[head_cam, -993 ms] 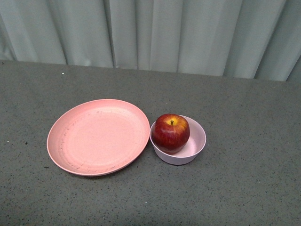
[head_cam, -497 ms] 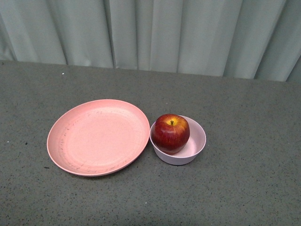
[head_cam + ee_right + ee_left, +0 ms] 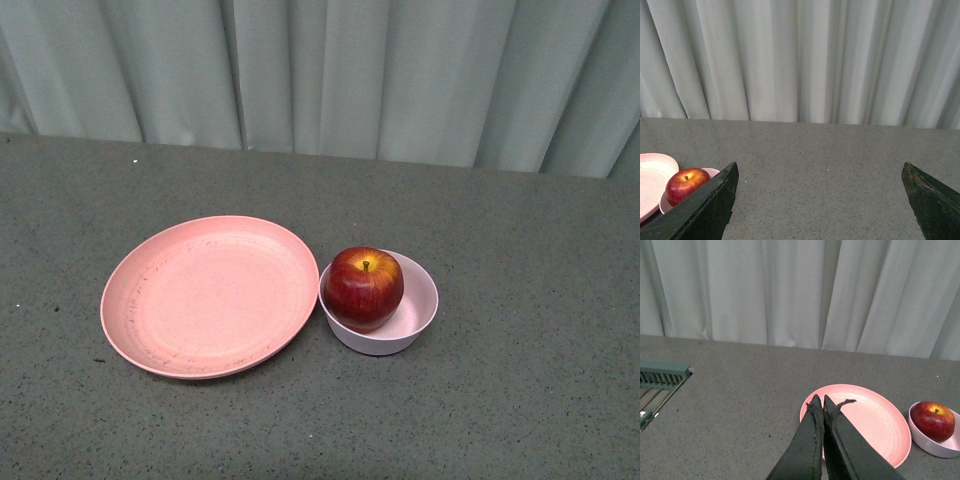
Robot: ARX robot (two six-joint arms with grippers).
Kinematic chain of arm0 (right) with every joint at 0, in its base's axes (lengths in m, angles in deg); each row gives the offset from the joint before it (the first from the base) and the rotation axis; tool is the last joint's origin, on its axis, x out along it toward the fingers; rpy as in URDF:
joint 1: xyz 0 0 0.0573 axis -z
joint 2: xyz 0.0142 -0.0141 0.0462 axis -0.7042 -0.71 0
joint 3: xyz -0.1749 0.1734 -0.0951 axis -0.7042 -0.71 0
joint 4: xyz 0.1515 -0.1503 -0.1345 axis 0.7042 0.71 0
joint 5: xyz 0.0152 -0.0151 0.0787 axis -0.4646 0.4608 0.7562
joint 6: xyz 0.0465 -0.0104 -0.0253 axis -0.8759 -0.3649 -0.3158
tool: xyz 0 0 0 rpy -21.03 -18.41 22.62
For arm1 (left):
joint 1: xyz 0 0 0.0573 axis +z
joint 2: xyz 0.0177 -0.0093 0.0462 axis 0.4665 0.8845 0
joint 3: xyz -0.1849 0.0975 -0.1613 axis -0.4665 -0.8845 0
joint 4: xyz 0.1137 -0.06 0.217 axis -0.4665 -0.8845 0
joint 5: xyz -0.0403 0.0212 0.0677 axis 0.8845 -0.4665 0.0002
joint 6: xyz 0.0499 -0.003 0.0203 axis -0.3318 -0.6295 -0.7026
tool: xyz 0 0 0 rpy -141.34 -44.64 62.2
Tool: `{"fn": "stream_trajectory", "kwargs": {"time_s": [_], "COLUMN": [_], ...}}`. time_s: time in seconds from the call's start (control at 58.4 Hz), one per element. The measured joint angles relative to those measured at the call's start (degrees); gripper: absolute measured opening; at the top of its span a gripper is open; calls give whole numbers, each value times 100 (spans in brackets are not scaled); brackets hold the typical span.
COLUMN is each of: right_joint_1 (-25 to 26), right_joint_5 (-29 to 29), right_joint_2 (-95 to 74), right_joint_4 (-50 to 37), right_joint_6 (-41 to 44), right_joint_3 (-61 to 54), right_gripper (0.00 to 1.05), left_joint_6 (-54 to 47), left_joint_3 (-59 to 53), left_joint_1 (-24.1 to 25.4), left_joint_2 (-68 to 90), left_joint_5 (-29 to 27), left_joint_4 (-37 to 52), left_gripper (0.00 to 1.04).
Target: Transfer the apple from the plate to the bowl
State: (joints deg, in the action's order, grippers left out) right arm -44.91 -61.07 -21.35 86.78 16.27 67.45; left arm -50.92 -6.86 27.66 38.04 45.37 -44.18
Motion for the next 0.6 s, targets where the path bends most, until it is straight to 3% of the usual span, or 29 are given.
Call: {"fn": "stream_trajectory", "kwargs": {"time_s": [0.12, 0.223, 0.343, 0.48, 0.599], "right_joint_1": [0, 0, 0, 0, 0], "right_joint_5": [0, 0, 0, 0, 0], "right_joint_2": [-2, 0, 0, 0, 0], "right_joint_4": [0, 0, 0, 0, 0], "right_joint_6": [0, 0, 0, 0, 0], "right_joint_3": [0, 0, 0, 0, 0], "right_gripper": [95, 95, 95, 95, 95], "left_joint_6": [-2, -2, -2, -7, -15], "left_joint_3": [0, 0, 0, 0, 0], "left_joint_1": [0, 0, 0, 0, 0], "left_joint_2": [-4, -9, -9, -9, -9], "left_joint_5": [-2, -2, -2, -2, -2], "left_joint_4": [-11, -11, -11, -11, -11], "left_gripper": [22, 47, 67, 99, 98]}}
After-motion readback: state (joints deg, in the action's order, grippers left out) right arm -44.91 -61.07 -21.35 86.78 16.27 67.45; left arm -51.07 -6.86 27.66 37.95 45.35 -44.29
